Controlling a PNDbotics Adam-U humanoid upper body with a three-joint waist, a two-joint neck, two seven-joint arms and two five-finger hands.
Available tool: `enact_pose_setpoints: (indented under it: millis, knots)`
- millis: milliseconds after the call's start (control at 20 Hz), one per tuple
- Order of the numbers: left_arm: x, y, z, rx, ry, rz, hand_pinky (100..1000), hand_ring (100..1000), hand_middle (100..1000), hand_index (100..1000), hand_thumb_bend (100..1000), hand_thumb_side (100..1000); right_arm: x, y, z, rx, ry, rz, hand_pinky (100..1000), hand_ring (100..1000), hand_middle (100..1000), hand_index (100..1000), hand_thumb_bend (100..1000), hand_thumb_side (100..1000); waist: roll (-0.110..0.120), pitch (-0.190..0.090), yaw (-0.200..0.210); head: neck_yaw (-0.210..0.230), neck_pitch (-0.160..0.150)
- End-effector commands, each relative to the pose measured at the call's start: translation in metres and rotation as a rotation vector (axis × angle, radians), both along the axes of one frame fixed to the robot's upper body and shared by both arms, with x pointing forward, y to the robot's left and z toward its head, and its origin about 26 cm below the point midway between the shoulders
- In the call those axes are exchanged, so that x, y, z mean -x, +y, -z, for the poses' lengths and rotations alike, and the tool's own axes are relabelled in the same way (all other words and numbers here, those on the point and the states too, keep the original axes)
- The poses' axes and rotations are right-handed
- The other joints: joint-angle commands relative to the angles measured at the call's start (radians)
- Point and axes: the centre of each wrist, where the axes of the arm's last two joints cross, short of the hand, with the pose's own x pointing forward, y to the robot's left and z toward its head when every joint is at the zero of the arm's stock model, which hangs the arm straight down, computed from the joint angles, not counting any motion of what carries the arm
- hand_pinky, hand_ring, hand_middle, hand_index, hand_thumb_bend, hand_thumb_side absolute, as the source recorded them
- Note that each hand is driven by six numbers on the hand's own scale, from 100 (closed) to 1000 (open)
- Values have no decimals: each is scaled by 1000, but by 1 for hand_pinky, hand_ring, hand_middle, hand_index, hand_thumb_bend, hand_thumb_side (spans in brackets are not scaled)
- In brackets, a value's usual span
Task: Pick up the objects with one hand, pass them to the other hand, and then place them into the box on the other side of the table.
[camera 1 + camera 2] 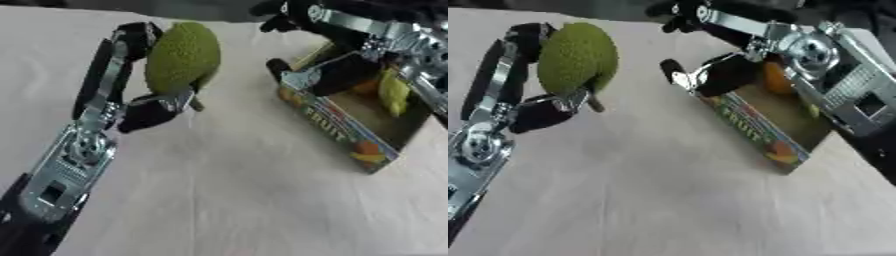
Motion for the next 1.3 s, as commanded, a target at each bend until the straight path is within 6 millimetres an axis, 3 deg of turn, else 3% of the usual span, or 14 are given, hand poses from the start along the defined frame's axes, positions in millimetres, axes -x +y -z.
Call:
enact_pose_setpoints:
  millis: [50,600,900,1300]
  knots:
    - [1,-4,-10,-11,-29,24,457,490,477,448,337,104,5,5,-11,17,-43,-25,985,938,1000,1000,100,243,3,-15,0,6,1]
    - [3,-11,-8,-11,-9,61,450,489,476,447,352,100,6,19,-18,16,-151,-38,986,931,1000,1000,100,262,5,-9,5,13,0]
    - [4,-16,-9,-23,-4,84,447,489,475,447,356,100,7,25,-17,70,-147,-99,990,933,1000,1000,100,298,4,-6,10,-22,4]
    - [4,-17,-12,-32,-13,89,448,491,475,446,364,100,6,27,-14,171,-136,-149,993,939,1000,1000,100,331,3,-3,16,-32,7]
